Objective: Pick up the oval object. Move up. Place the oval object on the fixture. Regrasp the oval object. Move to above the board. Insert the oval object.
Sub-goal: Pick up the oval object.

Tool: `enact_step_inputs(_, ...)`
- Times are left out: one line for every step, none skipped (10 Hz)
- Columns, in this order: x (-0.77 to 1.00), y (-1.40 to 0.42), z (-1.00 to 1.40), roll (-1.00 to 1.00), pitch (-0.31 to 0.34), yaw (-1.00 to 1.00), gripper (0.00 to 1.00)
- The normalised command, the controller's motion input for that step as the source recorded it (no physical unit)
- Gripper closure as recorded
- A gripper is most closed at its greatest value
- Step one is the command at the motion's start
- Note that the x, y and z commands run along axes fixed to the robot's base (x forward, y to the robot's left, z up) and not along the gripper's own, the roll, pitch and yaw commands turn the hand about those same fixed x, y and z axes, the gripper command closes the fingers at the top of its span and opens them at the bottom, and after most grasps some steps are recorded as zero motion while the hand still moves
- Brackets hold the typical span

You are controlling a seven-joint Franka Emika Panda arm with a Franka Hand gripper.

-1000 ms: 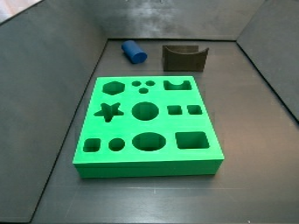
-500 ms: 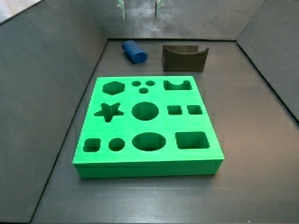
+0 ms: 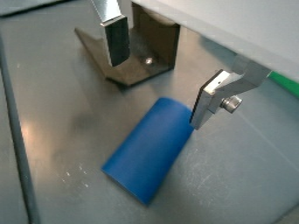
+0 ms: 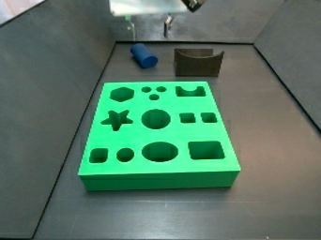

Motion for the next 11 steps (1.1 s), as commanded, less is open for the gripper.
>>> enact_step_inputs(-0.04,0.00,-1.00,0.00,-0.073,0.39,0.00)
enact_step_inputs(0.00,0.00,-0.97,0.00,-0.071,0.41,0.00)
enact_step_inputs(0.00,0.00,-0.96,-0.01,-0.087,0.34,0.00)
enact_step_inputs(0.00,0.00,-0.97,0.00,-0.084,0.32,0.00)
enact_step_inputs(0.00,0.00,-1.00,0.00,-0.089,0.30,0.00)
enact_step_inputs(0.00,-0.08,-1.00,0.00,-0.079,0.29,0.00)
enact_step_inputs(0.00,-0.07,-1.00,0.00,-0.084,0.26,0.00)
enact_step_inputs(-0.03,-0.03,-1.00,0.00,-0.099,0.22,0.00)
enact_step_inputs(-0.13,0.00,-0.66,0.00,-0.139,0.13,0.00)
enact_step_inputs(0.00,0.00,-0.02,0.00,-0.006,0.00,0.00)
enact_step_inputs(-0.04,0.00,0.00,0.00,-0.060,0.00,0.00)
